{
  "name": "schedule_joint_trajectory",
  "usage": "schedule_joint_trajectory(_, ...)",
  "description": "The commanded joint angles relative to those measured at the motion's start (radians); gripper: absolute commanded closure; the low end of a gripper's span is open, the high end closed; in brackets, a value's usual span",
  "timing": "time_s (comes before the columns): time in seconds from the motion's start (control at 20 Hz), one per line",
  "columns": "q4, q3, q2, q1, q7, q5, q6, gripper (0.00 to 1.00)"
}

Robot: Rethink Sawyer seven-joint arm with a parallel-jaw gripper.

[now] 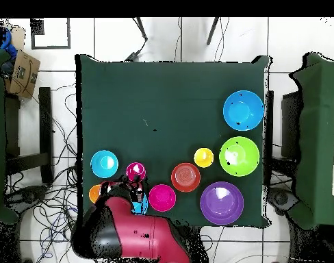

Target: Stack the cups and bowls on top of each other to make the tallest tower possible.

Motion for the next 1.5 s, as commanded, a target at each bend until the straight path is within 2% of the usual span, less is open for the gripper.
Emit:
schedule_joint_trajectory(0.05,-0.04,0.072,0.033,-0.058,0.016,0.001,0.347,0.0)
schedule_joint_trajectory(0.25,-0.056,0.082,0.057,-0.058,0.062,0.015,0.32,0.0)
schedule_joint_trajectory(0.35,-0.1,0.08,0.08,-0.057,0.085,0.018,0.315,0.0)
schedule_joint_trajectory(0.6,-0.201,0.03,0.18,-0.031,0.199,0.037,0.295,0.0)
schedule_joint_trajectory(0.8,-0.243,0.044,0.248,-0.042,0.22,0.081,0.286,0.0)
schedule_joint_trajectory(1.05,-0.294,0.028,0.306,-0.025,0.265,0.114,0.245,0.0)
schedule_joint_trajectory(1.25,-0.321,0.009,0.34,-0.012,0.322,0.149,0.257,0.0)
schedule_joint_trajectory(1.5,-0.337,-0.002,0.362,-0.003,0.35,0.156,0.276,0.0)
